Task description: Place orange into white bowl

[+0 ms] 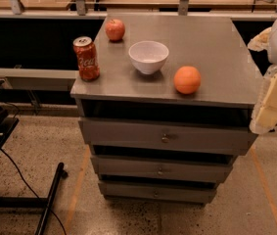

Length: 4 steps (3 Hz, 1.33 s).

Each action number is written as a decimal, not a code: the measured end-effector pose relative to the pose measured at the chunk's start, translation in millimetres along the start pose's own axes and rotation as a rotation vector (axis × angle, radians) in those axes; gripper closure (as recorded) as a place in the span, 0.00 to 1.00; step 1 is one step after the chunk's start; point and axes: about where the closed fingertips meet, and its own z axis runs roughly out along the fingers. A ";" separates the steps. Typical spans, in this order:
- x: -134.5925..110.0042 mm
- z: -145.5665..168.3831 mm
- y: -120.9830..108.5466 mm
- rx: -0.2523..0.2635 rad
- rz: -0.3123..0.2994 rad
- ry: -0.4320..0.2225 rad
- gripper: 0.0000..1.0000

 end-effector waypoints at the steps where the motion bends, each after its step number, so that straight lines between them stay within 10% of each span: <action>1: -1.6 0.3 -4.9 0.016 0.003 -0.010 0.00; 4: -56.9 108.1 -146.3 0.095 0.154 -0.223 0.00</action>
Offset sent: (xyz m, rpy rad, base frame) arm 0.1299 0.0097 -0.0446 0.2024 -0.1111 -0.0836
